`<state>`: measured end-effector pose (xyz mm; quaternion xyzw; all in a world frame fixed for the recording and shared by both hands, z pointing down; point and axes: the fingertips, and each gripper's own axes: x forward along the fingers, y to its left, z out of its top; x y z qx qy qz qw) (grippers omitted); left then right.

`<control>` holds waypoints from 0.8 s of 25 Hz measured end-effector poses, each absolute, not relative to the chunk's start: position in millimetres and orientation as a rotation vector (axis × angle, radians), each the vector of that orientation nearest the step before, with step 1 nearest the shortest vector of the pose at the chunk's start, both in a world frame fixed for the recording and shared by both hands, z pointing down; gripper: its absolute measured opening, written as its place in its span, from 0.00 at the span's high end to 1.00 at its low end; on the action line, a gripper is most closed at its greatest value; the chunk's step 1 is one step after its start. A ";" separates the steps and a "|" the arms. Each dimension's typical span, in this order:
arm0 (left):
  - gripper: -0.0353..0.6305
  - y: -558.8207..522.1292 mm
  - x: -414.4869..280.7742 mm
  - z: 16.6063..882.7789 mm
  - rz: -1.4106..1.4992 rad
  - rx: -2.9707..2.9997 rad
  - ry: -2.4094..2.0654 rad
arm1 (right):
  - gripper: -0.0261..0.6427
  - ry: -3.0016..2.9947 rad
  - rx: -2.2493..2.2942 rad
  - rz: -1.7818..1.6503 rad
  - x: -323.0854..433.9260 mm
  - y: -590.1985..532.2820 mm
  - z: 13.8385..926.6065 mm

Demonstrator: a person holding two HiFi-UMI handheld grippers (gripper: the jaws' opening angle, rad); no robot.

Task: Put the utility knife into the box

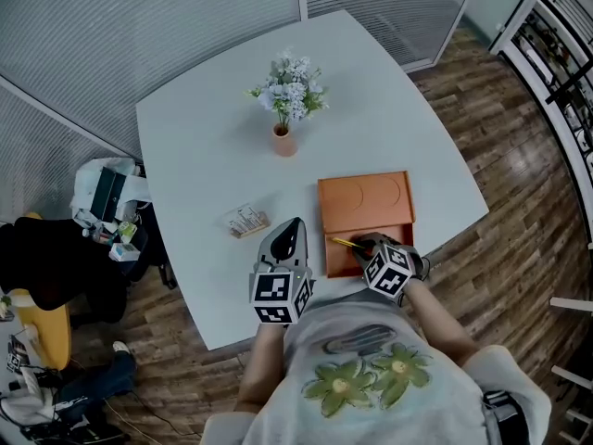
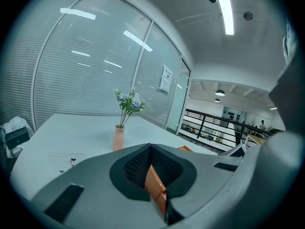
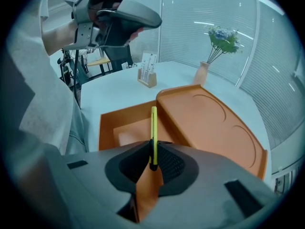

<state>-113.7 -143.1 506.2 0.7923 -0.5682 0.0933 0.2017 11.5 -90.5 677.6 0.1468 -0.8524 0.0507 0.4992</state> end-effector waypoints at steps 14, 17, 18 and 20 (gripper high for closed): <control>0.94 -145.9 -117.1 516.1 0.282 2.188 -1.591 | 0.88 -2.016 0.286 0.131 12.5 -87.5 698.3; 0.94 -147.7 -116.1 516.3 0.281 2.188 -1.590 | 0.88 -2.007 0.271 0.129 12.4 -86.5 700.7; 0.94 -148.1 -115.9 516.3 0.280 2.187 -1.591 | 0.88 -2.002 0.264 0.129 12.8 -85.8 701.7; 0.95 -149.1 -115.9 516.5 0.279 2.187 -1.592 | 0.88 -1.995 0.252 0.128 13.7 -84.3 703.9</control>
